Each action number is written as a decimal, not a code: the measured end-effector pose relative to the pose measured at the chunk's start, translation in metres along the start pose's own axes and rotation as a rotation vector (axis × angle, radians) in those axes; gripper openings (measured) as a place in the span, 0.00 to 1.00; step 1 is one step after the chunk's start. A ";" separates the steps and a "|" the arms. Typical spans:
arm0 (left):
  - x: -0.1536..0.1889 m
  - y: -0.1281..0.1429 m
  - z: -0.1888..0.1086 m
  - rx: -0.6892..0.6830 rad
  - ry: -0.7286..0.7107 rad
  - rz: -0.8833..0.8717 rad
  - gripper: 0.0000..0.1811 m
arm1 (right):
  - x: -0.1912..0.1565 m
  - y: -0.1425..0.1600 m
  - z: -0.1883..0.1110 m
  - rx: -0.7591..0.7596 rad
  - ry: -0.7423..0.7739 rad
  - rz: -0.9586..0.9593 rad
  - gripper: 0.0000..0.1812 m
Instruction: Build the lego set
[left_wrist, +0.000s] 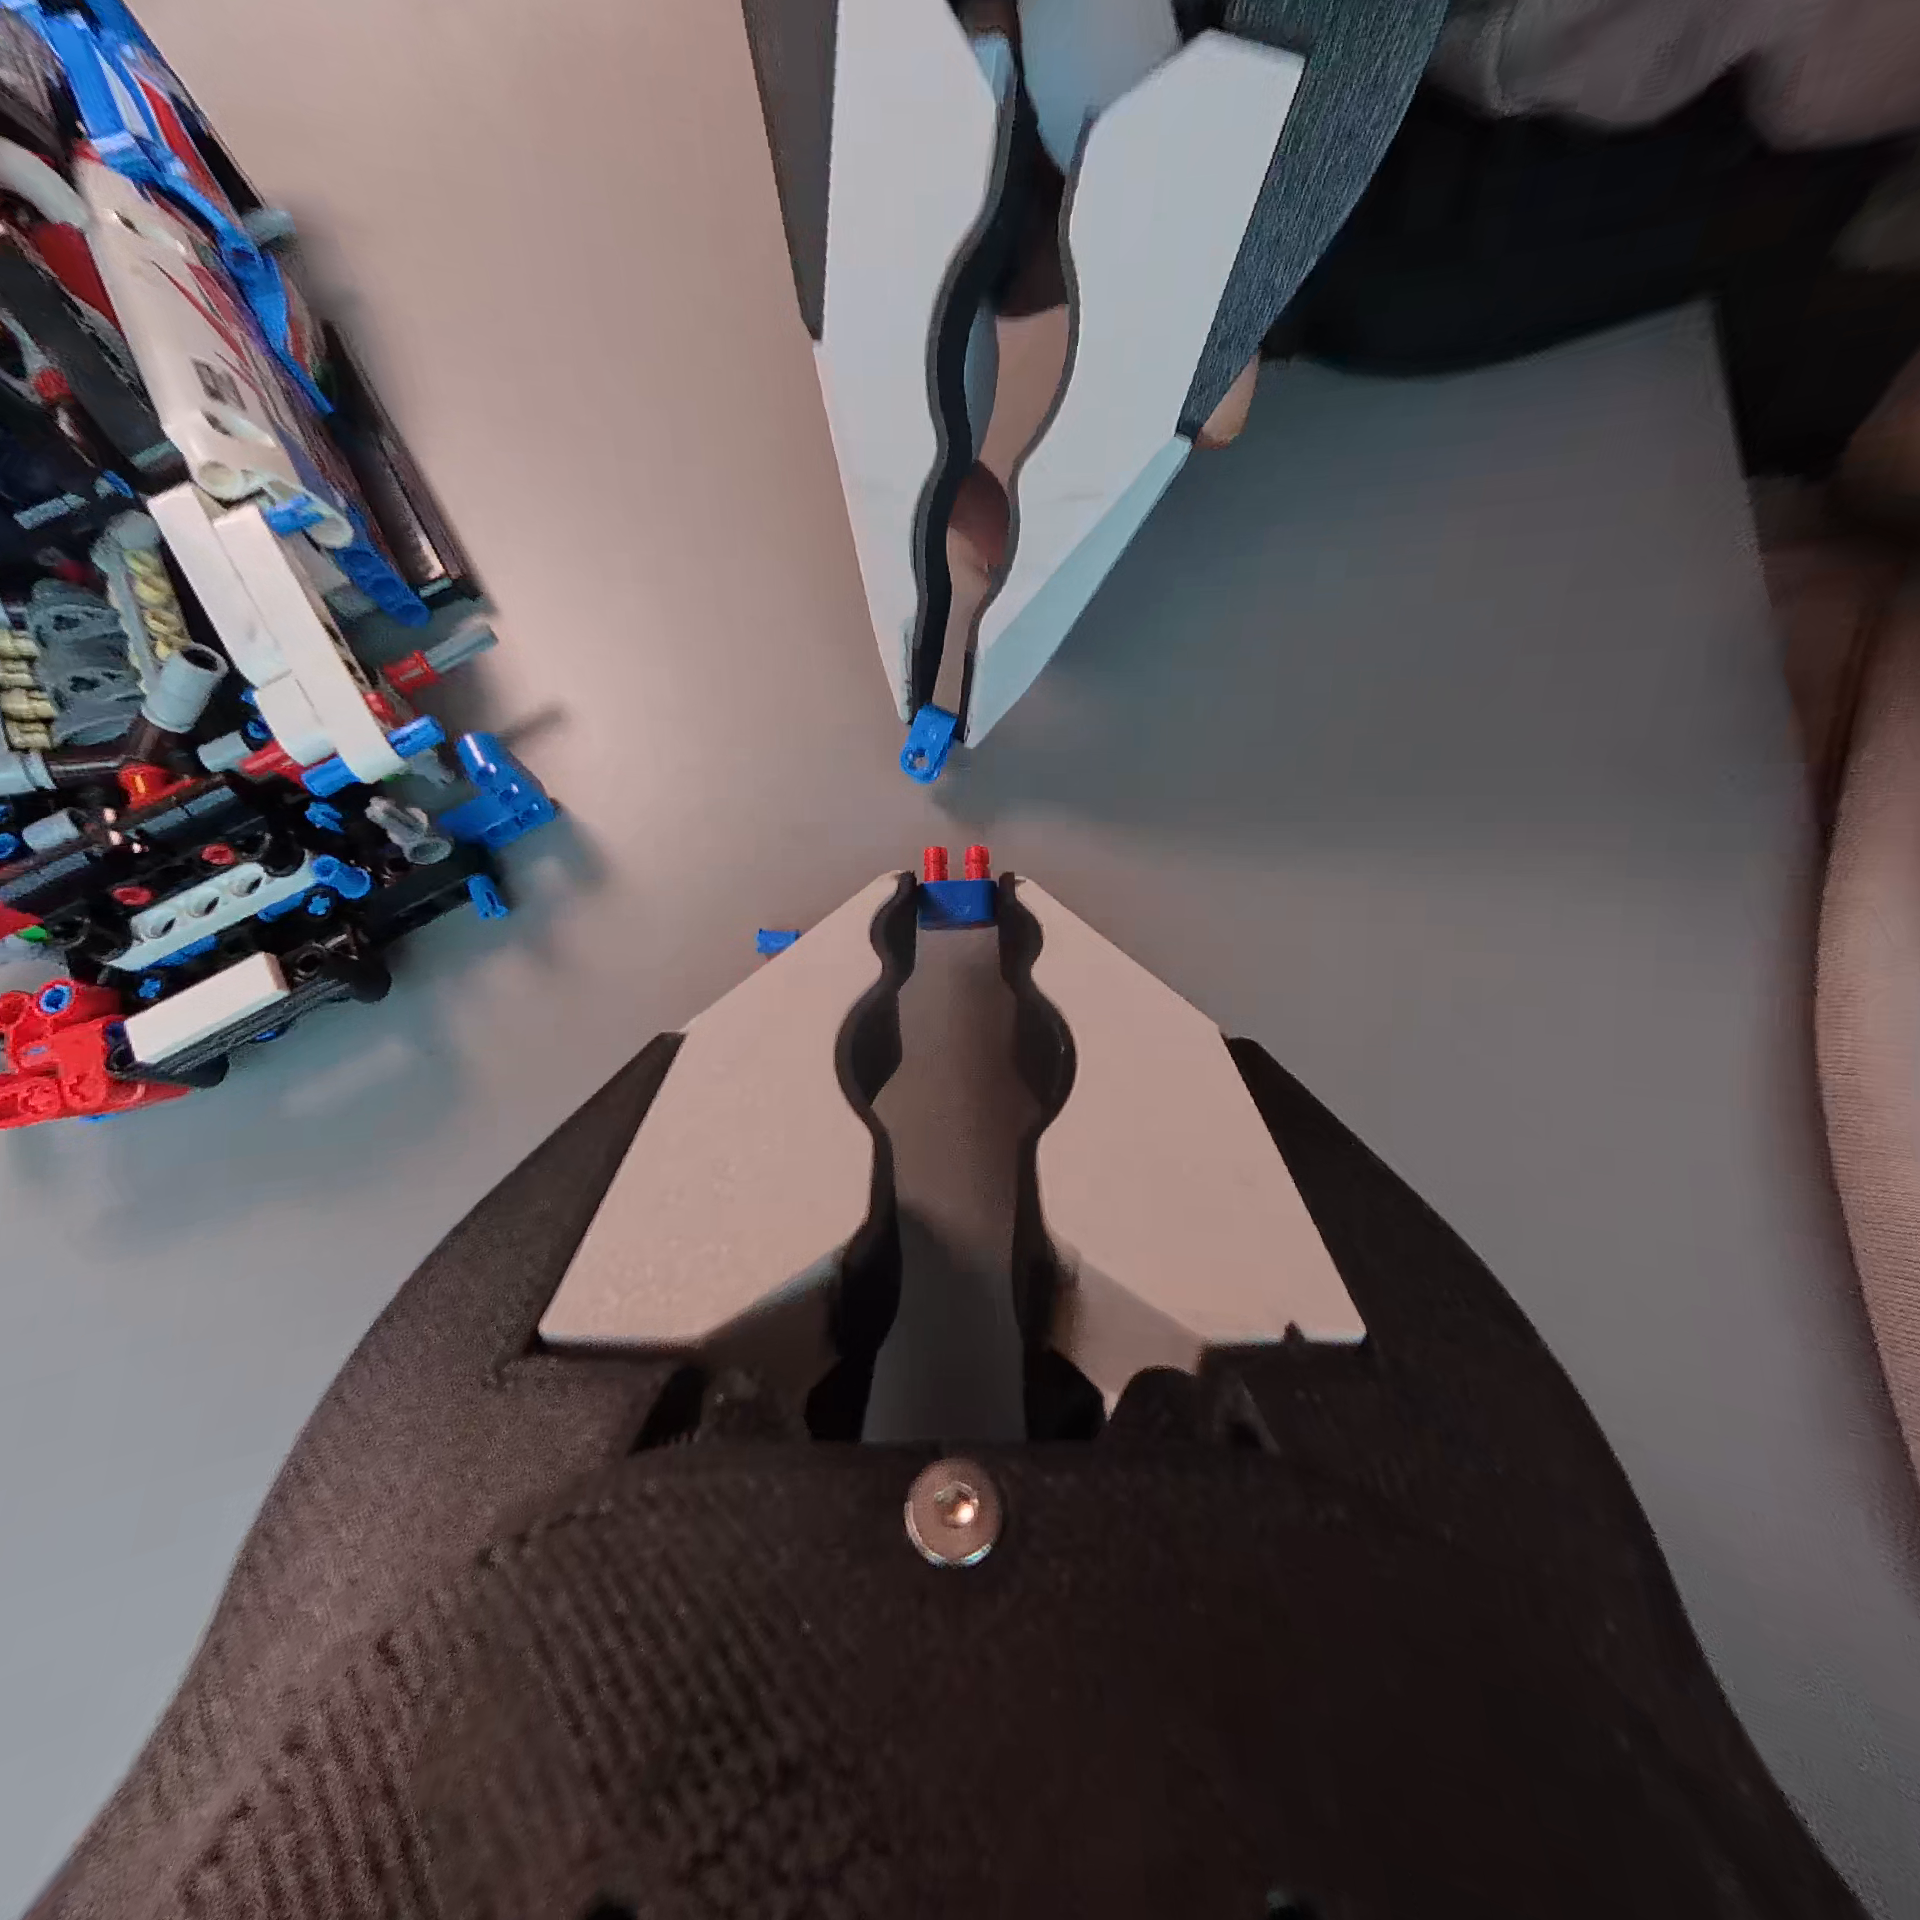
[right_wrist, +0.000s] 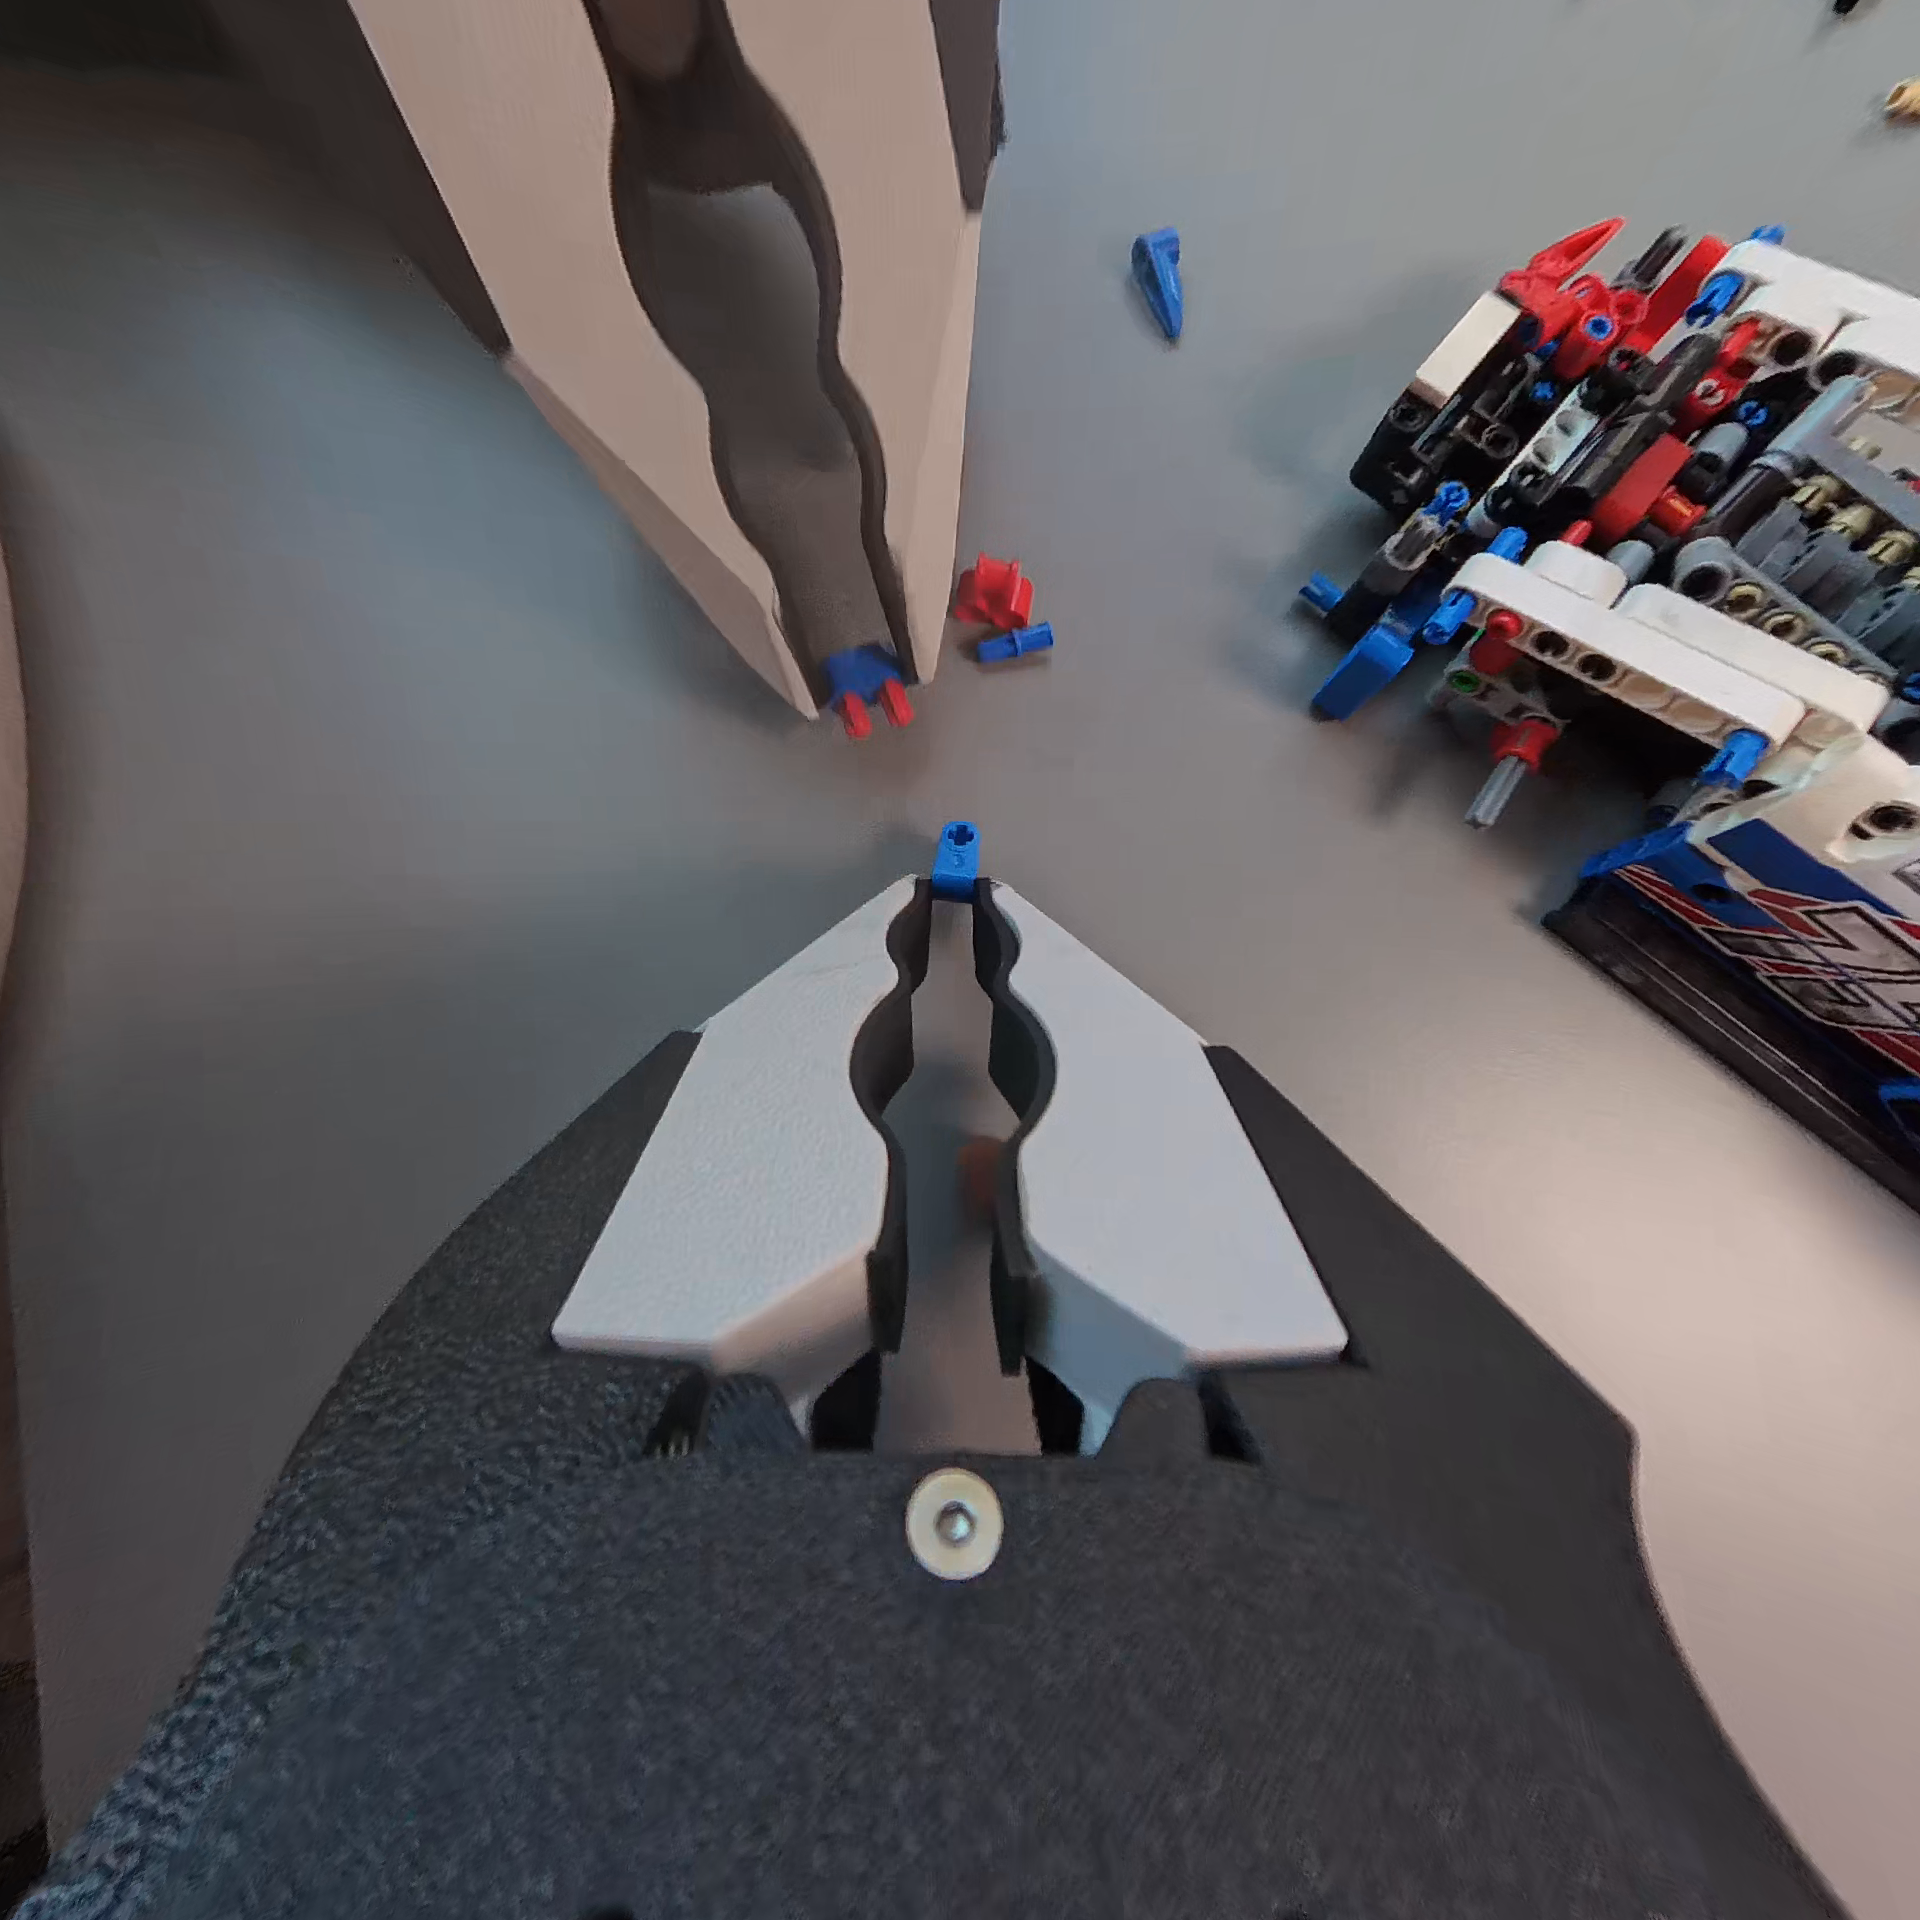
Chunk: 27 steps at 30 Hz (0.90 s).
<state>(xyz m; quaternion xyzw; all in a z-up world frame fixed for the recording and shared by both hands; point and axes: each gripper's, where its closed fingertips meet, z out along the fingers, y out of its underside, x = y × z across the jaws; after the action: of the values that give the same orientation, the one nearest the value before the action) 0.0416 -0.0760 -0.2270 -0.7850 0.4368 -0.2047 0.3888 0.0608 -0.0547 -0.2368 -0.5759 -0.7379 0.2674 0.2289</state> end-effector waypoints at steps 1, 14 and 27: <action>0.001 -0.007 -0.004 0.056 0.017 -0.015 0.07 | -0.001 0.004 0.000 -0.038 -0.008 -0.015 0.02; 0.005 -0.055 -0.038 0.417 0.058 -0.001 0.07 | -0.011 -0.037 -0.026 0.222 -0.090 -0.071 0.10; 0.005 -0.060 -0.042 0.449 0.028 0.034 0.07 | -0.029 -0.082 -0.048 0.552 -0.263 0.111 0.06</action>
<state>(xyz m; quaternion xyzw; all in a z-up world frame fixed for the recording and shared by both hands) 0.0477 -0.0800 -0.1542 -0.6683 0.3986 -0.3012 0.5511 0.0387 -0.0931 -0.1473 -0.4917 -0.6280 0.5421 0.2644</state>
